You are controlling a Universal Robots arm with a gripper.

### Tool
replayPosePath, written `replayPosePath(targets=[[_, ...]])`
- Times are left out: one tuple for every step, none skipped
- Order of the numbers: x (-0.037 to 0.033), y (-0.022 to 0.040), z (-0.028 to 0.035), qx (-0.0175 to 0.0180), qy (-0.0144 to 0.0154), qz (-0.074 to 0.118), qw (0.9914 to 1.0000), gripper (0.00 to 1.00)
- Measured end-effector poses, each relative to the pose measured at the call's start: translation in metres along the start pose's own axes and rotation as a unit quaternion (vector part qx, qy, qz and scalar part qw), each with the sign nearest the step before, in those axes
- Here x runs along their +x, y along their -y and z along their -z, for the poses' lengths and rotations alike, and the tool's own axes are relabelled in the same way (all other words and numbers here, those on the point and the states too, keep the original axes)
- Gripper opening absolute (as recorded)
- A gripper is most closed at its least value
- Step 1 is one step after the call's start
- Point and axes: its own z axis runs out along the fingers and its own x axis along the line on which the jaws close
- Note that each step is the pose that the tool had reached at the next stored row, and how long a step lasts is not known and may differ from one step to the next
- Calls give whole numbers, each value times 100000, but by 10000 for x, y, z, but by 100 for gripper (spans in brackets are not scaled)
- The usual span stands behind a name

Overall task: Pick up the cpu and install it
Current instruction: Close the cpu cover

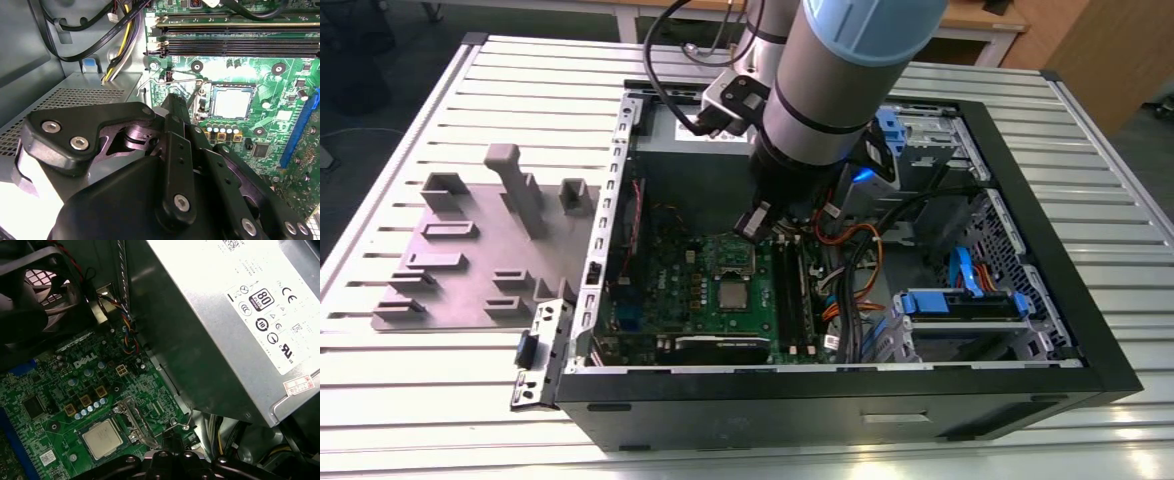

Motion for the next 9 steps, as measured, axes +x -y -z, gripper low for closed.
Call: replayPosePath(targets=[[3, 1, 1, 0, -1, 0, 100000, 11], [6, 4, 2, 1, -3, 1, 100000, 11], [7, 4, 2, 0, -2, 2, 100000, 11], [8, 5, 2, -1, -1, 4, 100000, 11], [10, 6, 2, 2, -1, 1, 100000, 11], [12, 8, 3, 3, 0, 1, 100000, 11], [13, 8, 3, 1, 0, 2, 100000, 11], [15, 9, 4, 2, -2, -3, 100000, 11], [16, 10, 4, 0, 0, 1, 100000, 11]])
